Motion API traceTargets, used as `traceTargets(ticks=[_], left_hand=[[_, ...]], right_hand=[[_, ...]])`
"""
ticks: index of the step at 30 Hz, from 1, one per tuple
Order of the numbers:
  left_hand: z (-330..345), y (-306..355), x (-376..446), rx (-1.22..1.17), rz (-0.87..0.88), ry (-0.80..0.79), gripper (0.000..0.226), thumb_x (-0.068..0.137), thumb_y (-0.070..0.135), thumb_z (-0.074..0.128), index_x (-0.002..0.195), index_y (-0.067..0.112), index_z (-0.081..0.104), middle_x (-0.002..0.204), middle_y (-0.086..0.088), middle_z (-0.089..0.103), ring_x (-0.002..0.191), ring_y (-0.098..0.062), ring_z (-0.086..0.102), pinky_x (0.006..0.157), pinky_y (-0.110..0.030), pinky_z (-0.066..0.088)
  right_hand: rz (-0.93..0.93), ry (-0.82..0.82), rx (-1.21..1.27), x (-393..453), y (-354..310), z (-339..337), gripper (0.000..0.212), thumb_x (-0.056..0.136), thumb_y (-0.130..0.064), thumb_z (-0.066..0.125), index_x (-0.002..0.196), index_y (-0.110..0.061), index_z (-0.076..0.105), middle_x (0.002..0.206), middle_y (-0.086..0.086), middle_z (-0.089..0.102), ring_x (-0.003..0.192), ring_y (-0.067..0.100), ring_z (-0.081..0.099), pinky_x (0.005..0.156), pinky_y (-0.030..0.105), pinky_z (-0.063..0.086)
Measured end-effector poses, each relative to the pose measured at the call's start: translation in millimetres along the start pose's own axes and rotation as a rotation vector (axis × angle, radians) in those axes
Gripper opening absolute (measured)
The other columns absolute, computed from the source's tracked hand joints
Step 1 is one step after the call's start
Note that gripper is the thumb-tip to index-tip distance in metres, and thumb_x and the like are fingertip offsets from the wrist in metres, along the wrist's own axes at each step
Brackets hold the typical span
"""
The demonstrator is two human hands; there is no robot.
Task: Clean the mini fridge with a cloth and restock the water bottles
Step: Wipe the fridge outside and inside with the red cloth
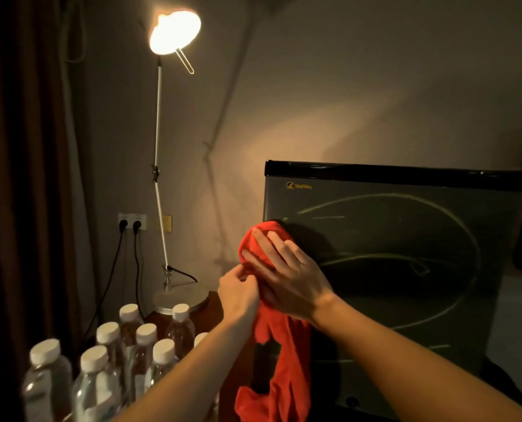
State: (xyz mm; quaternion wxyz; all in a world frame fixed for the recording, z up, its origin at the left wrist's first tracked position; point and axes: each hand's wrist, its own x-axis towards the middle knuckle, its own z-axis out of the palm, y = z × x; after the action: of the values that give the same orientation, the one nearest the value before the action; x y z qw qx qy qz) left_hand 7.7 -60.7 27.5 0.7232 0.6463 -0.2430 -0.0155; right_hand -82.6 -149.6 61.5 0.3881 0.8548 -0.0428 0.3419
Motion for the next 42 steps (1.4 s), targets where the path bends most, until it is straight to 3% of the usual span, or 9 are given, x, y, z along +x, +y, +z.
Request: traceTargets(ticks=[3,6,9,12,18,23,29,36,42], left_hand=[[1.2,-15.0,9.6,-0.055,-0.056,-0.061,0.032,0.066,0.02,0.047,0.08,0.027,0.074,0.071,-0.004,0.072,0.069,-0.023,0.063,0.078,-0.052,0.054],[-0.8,-11.4,8.2,-0.071,-0.071,-0.048,0.032,0.072,0.026,0.051,0.094,0.028,0.075,0.093,-0.004,0.075,0.093,-0.031,0.069,0.09,-0.052,0.054],[-4.3,10.8,-9.7,-0.017,0.058,-0.052,0.031,0.086,0.01,0.055,0.109,0.022,0.072,0.103,-0.002,0.074,0.095,-0.019,0.068,0.092,-0.039,0.054],[-2.4,24.3,-21.9,0.033,0.183,-0.083,0.033,0.086,0.0,0.055,0.11,0.017,0.071,0.1,0.001,0.072,0.085,0.0,0.065,0.082,-0.02,0.053],[12.3,36.5,-44.2,0.13,0.338,-0.183,0.035,0.081,0.001,0.058,0.111,0.016,0.071,0.105,0.0,0.069,0.096,-0.014,0.066,0.093,-0.037,0.053],[20.6,39.7,-57.7,0.369,0.591,-0.255,0.041,0.085,0.012,0.066,0.125,0.02,0.064,0.124,0.004,0.059,0.115,-0.013,0.056,0.098,-0.025,0.045],[21.3,33.6,-48.4,0.476,0.678,-0.197,0.053,0.086,0.015,0.069,0.136,0.022,0.053,0.141,0.002,0.047,0.13,-0.017,0.046,0.107,-0.037,0.044],[12.3,19.1,-34.1,0.399,0.668,-0.183,0.053,0.083,0.009,0.066,0.133,0.018,0.053,0.133,0.007,0.05,0.121,-0.015,0.052,0.103,-0.038,0.048],[38.0,29.0,-41.7,0.348,0.66,-0.181,0.042,0.082,0.004,0.064,0.123,0.016,0.059,0.119,0.006,0.054,0.105,-0.016,0.059,0.091,-0.03,0.047]], right_hand=[[-0.031,0.019,-0.089,9.6,4.7,-2.6,0.049,0.092,-0.029,0.034,0.137,-0.023,0.052,0.152,0.016,0.037,0.134,0.03,0.042,0.105,0.04,0.032],[-0.004,0.042,-0.125,24.9,8.5,-9.5,0.046,0.092,-0.023,0.033,0.126,-0.02,0.064,0.146,0.014,0.046,0.129,0.028,0.048,0.101,0.038,0.036],[0.059,0.055,-0.07,29.2,13.9,-13.7,0.043,0.091,-0.02,0.036,0.122,-0.019,0.066,0.145,0.015,0.047,0.129,0.03,0.048,0.102,0.041,0.039],[0.112,0.089,-0.004,20.5,29.1,-21.8,0.039,0.093,-0.018,0.039,0.124,-0.017,0.064,0.148,0.018,0.041,0.132,0.034,0.044,0.106,0.045,0.04],[0.231,0.097,-0.028,-17.0,71.4,-48.5,0.051,0.089,-0.017,0.031,0.131,-0.017,0.058,0.152,0.02,0.035,0.136,0.036,0.038,0.111,0.044,0.032],[0.316,0.115,-0.036,-55.0,107.9,-58.3,0.051,0.087,-0.014,0.032,0.13,-0.015,0.06,0.151,0.023,0.034,0.138,0.039,0.035,0.111,0.046,0.033],[0.468,0.261,0.073,-53.0,99.0,-44.0,0.039,0.094,-0.014,0.04,0.125,-0.01,0.063,0.149,0.026,0.036,0.138,0.044,0.032,0.112,0.053,0.029],[0.276,0.179,0.126,-15.0,48.6,-7.5,0.05,0.094,-0.034,0.054,0.143,-0.027,0.045,0.161,0.011,0.017,0.148,0.034,0.007,0.119,0.049,0.01],[0.157,0.17,0.01,-46.8,100.8,-18.2,0.047,0.092,-0.027,0.053,0.138,-0.026,0.052,0.158,0.009,0.026,0.146,0.033,0.02,0.117,0.049,0.017]])
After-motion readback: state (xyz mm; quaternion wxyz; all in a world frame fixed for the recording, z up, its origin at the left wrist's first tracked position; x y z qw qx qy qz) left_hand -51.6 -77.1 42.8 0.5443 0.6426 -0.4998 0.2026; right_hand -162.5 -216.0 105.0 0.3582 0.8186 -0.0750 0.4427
